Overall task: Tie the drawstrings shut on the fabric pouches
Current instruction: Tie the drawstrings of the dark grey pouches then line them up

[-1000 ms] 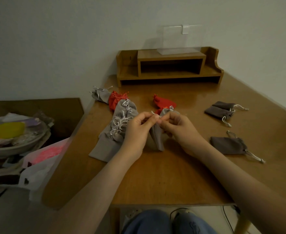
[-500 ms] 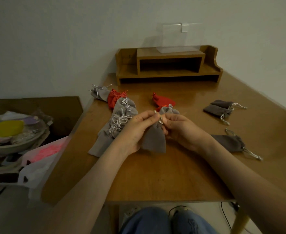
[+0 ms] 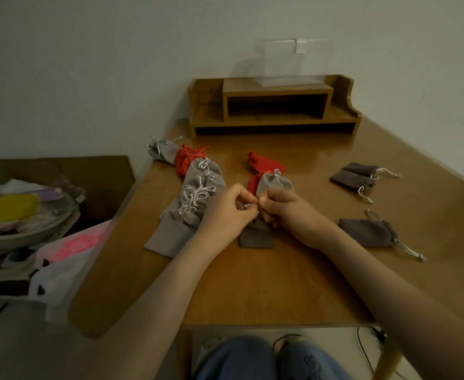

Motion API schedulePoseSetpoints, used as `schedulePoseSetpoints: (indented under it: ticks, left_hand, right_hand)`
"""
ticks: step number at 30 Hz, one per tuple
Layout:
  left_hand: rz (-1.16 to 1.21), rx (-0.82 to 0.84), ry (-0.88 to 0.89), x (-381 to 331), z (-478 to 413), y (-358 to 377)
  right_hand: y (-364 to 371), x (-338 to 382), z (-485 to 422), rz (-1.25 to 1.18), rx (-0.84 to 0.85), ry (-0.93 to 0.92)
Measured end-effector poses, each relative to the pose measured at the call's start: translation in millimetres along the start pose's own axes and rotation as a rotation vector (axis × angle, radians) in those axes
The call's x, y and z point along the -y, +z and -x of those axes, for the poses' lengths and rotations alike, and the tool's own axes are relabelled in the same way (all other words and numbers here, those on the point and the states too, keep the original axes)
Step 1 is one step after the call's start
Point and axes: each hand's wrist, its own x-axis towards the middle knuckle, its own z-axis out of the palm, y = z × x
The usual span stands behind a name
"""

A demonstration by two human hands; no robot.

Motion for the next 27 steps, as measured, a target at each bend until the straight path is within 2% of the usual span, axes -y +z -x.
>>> schedulePoseSetpoints:
  ticks: [5,8,14,22,27]
  left_hand:
    - [-0.028,-0.099,0.147,-1.7,3.7,1.9]
    - [-0.014,-0.116,0.19,-1.7,2.1,2.2]
    - [-0.014,-0.133,0.202,1.9,0.2,3.5]
    - [0.09,-0.123,0.099,2.7,-2.8,3.7]
    - [0.061,-0.151,0.105,5.2,-2.5,3.6]
  right_hand:
    - [-0.2,0.6,0.8,-0.006,-0.038,-0.08]
    - [-0.1,1.1,0.8,0.027,-0.034,-0.053]
    - [-0.7,0.9,1.1,0.011,-0.052,-0.058]
    - [-0.1,-3.2,1.1,0.312,-0.225,-0.257]
    - [-0.5,-2.1,1.5,0.35,-0.188,-0.267]
